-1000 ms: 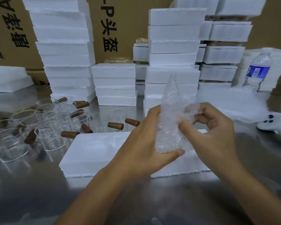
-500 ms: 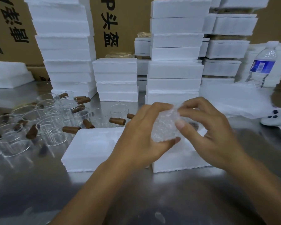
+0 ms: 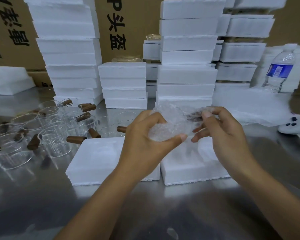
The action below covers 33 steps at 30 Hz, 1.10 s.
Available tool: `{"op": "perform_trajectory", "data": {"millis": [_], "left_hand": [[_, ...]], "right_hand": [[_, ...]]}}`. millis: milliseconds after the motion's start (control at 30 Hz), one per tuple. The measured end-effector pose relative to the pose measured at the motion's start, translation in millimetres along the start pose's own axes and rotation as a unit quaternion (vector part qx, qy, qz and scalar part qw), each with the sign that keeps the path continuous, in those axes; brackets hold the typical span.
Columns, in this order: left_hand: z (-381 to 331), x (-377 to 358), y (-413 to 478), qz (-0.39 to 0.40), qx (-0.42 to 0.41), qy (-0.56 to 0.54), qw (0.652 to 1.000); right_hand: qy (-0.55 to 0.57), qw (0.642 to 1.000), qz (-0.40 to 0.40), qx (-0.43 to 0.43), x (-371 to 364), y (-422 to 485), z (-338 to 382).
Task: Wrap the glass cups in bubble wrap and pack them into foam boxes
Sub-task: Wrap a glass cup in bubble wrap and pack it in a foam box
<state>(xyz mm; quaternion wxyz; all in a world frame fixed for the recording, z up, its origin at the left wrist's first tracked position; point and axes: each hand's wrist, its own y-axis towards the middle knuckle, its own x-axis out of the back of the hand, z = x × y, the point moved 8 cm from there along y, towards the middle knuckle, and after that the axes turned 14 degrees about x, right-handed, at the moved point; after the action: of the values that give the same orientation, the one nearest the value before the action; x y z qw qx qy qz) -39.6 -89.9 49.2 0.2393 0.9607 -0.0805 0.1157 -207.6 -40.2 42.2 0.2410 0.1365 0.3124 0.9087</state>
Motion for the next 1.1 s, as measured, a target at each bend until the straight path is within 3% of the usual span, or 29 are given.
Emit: {"op": "perform_trajectory", "data": {"millis": [333, 467, 600, 867, 1000, 1100], "left_hand": [[7.0, -19.8, -3.0, 0.132, 0.042, 0.088, 0.986], [13.5, -27.2, -5.2, 0.236, 0.106, -0.013, 0.966], [16.1, -25.6, -2.5, 0.258, 0.120, -0.060, 0.957], [32.0, -31.4, -4.0, 0.275, 0.140, -0.001, 0.951], [32.3, -30.7, -5.1, 0.275, 0.096, 0.098, 0.952], [36.3, -28.8, -4.4, 0.265, 0.093, 0.151, 0.948]], "right_hand": [[0.046, 0.996, -0.020, -0.068, 7.7, 4.5, -9.5], [0.056, 0.988, -0.069, -0.126, 19.6, 7.1, -20.1], [0.044, 0.982, -0.076, -0.166, 24.6, 7.2, -27.2], [-0.054, 0.976, 0.033, -0.206, 21.5, 5.8, -39.1], [-0.178, 0.959, 0.140, -0.169, 18.4, 5.0, -40.4], [-0.246, 0.944, 0.177, -0.127, 18.2, 4.5, -37.5]]}}
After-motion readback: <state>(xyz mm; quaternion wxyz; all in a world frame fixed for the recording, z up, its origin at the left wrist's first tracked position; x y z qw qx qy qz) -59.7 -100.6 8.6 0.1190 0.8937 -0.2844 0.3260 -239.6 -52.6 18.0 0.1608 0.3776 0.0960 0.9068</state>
